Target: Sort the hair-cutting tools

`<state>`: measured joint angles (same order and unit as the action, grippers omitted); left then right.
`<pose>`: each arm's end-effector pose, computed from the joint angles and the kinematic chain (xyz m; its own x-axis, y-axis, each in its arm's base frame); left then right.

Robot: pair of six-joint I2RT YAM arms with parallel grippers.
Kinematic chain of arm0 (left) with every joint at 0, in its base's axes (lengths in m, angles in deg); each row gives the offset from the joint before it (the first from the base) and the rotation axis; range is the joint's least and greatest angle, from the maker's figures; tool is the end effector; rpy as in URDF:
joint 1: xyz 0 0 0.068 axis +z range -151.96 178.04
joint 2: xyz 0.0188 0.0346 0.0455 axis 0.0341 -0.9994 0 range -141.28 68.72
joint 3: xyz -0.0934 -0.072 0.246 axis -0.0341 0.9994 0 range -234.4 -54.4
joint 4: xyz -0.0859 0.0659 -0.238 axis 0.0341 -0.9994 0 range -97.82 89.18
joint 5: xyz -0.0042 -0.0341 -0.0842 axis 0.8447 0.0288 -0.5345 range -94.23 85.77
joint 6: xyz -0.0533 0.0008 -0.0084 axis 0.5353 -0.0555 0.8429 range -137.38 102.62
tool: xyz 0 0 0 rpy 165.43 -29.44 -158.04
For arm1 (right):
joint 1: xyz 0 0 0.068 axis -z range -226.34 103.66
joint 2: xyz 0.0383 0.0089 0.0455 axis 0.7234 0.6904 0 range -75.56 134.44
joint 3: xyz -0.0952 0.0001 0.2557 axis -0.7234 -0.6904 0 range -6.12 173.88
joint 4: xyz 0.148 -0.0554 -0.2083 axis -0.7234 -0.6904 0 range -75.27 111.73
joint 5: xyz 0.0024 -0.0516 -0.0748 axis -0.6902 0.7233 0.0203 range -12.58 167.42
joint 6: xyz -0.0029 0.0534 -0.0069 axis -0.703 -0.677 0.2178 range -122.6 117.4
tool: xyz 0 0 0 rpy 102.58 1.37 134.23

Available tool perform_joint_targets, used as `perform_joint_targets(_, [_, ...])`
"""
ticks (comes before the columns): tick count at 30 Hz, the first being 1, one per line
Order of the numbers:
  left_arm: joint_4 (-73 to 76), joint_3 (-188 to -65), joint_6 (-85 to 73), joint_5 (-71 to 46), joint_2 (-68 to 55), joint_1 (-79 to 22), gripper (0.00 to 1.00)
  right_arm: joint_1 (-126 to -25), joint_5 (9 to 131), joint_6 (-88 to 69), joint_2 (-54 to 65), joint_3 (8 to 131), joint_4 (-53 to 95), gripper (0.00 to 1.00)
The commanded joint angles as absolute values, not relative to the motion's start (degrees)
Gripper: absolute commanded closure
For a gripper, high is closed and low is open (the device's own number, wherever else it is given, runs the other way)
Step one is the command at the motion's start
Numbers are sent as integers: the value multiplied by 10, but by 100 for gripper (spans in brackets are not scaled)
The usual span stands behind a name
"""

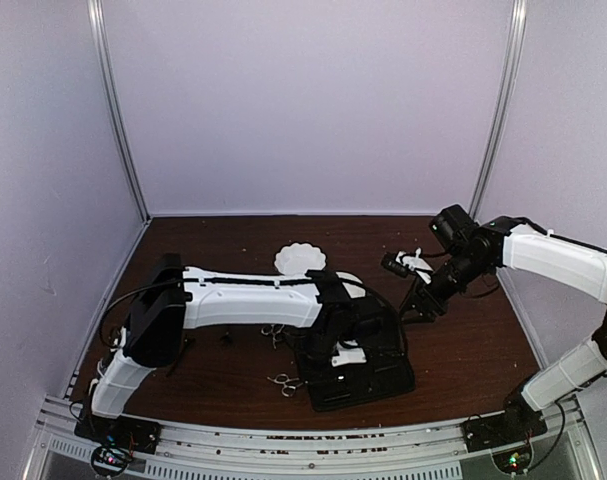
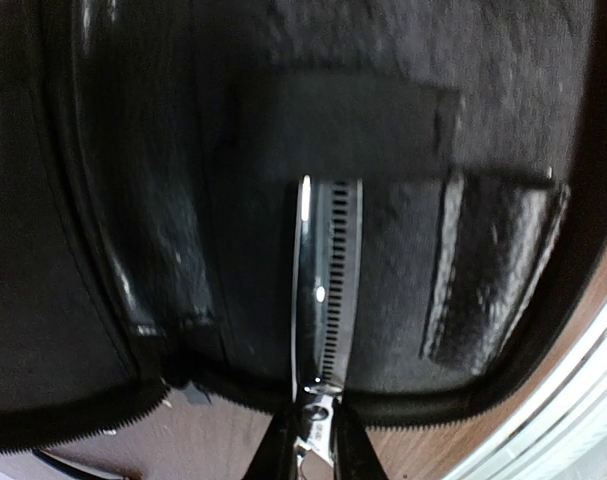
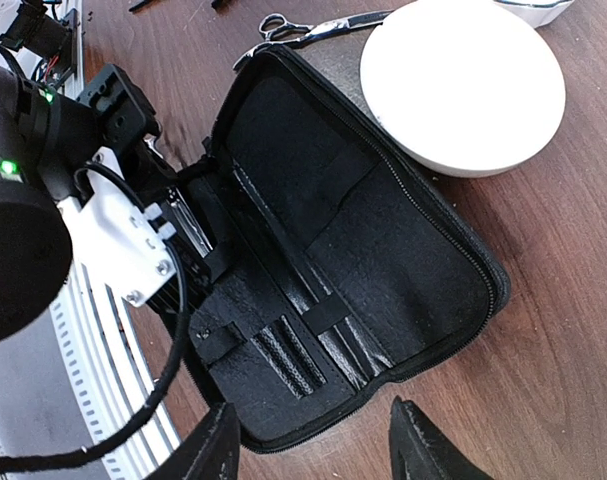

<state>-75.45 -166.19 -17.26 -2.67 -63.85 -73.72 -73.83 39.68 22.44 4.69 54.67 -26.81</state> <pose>0.1381 -0.4162 0.1679 -0.3135 0.9449 0.0944 0.9496 0.3124 0.0272 0.2247 0.1415 0.2540 -0.5046 -0.6399 -0.5796 -0.8631 0.3585 0.3556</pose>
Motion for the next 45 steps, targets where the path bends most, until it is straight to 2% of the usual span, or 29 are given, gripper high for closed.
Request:
perform_joint_targets(1, [-772, -1705, -180, -41, -660, -741, 100, -736, 397, 224, 33, 542, -264, 47])
perform_joint_targets(15, [-752, -1792, -187, -65, -713, -741, 100, -735, 398, 225, 40, 542, -268, 48])
perform_joint_targets(32, [-700, -1816, -189, -71, -739, -741, 100, -735, 402, 225, 50, 543, -269, 48])
perform_joint_targets(36, [-675, -1813, -176, -82, -739, -741, 93, -734, 405, 225, 52, 543, -269, 48])
perform_joint_targets(45, [-663, -1754, -152, -52, -681, -741, 63, -731, 412, 225, 36, 539, -268, 47])
